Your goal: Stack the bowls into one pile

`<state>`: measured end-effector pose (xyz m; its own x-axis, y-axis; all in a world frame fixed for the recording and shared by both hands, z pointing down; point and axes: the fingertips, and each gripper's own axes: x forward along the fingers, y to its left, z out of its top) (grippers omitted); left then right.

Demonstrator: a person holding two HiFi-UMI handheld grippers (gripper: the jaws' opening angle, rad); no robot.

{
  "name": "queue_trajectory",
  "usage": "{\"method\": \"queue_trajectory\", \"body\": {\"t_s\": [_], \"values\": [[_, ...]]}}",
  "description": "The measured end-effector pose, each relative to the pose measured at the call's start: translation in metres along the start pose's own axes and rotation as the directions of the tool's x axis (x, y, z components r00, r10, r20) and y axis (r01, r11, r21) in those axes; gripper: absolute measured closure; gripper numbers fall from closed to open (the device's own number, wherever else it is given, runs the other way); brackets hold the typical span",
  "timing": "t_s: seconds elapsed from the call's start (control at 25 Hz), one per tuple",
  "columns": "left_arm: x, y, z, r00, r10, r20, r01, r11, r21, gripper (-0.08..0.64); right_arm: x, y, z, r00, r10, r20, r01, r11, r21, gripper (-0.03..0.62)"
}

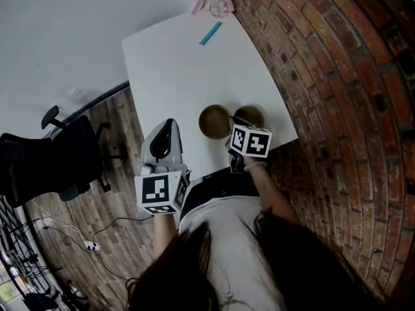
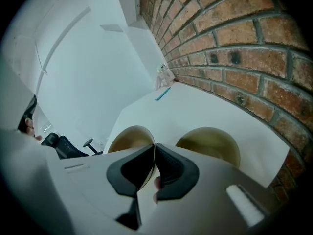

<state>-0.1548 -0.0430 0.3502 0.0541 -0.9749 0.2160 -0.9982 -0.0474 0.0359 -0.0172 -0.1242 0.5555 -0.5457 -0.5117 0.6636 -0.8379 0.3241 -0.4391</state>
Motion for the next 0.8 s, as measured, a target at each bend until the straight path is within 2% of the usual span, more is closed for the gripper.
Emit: {"method": "queue_trajectory", "body": {"t_s": [0.8], "values": [[0.015, -0.042, 0.002, 0.995, -0.103, -0.001, 0.103, 0.994, 0.020, 0.560, -0.034, -0.048, 0.010, 0.993, -0.079, 0.082, 0.073, 0.994, 0.081, 0.572]]}}
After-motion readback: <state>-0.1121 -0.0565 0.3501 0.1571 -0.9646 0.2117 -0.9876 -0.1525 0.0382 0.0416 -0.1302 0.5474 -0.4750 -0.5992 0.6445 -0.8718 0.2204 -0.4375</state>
